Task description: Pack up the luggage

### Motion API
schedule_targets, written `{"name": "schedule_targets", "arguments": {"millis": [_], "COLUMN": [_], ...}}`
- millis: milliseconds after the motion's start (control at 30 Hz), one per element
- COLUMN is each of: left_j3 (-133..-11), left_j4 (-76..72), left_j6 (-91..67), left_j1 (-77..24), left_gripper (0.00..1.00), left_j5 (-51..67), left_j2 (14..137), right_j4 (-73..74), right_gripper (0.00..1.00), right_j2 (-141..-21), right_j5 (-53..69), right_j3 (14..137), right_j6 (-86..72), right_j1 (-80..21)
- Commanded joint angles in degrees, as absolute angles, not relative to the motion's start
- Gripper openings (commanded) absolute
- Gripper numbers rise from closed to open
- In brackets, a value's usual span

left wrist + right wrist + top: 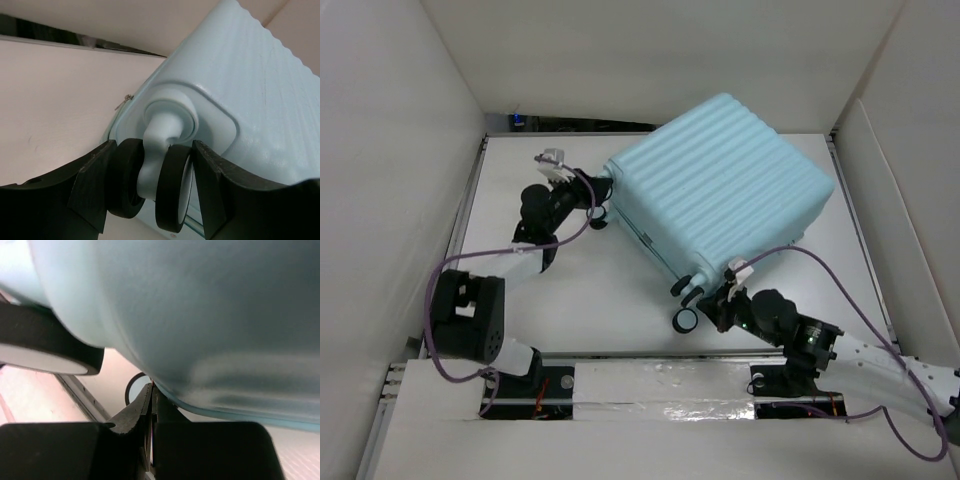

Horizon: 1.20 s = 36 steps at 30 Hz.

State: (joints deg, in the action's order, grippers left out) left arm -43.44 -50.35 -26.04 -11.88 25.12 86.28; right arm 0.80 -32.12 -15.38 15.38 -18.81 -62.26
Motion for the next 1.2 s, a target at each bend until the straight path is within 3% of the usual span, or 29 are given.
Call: {"name": "schedule_targets", "arguments": {"millis": [0,133,367,533,700,767,867,967,1033,1133,1167], "left_j3": [-32.80,-25.94,-21.10,-19.16,-20.56,-22.76,-26.17,-31.26,-33.56,-39.71,-43.38], "left_j4": [-47.11,-47.29,-38.06,-38.49,-43.06,-44.12,-45.78,-46.06,-45.36,-42.91,-42.28], "left_j6": [-30.84,-33.92,-32.34,-34.01,-34.63,-34.02,-33.49,-32.70,-29.99,-28.04,-27.17], "left_j1": [-15.90,-17.75,-26.26,-36.18,-41.04,-41.04,-41.04,-44.28,-49.19,-53.94,-54.49], "left_gripper": [0.00,0.00,0.00,0.00,0.00,0.00,0.00,0.00,0.10,0.60,0.64], "left_j5": [22.06,19.17,13.01,10.12,8.09,8.96,13.16,19.68,20.65,22.23,22.85], "left_j2": [76.66,68.31,52.58,50.53,53.25,55.62,59.48,65.10,67.14,72.14,75.29], "right_j4": [-8.70,-9.14,-7.12,-10.97,-27.22,-33.11,-36.38,-33.68,-31.91,-30.15,-29.19], "right_gripper": [0.00,0.00,0.00,0.00,0.00,0.00,0.00,0.00,0.00,0.00,0.00], "right_j2": [-32.17,-33.84,-33.48,-44.09,-46.58,-46.93,-48.94,-49.66,-48.17,-47.37,-47.20], "right_j5": [-15.38,-5.56,-0.44,7.44,0.99,-8.67,-20.63,-24.44,-23.04,-20.32,-19.35], "right_j3": [22.59,24.26,25.92,30.14,21.47,16.54,14.51,15.38,16.08,15.82,15.82], "right_j6": [-12.92,-12.22,-11.52,-11.77,-18.62,-21.17,-20.40,-19.51,-19.42,-19.60,-19.60], "right_j1": [-51.86,-42.64,-32.62,-24.63,-31.36,-38.38,-45.41,-45.44,-44.39,-43.86,-43.86]}}
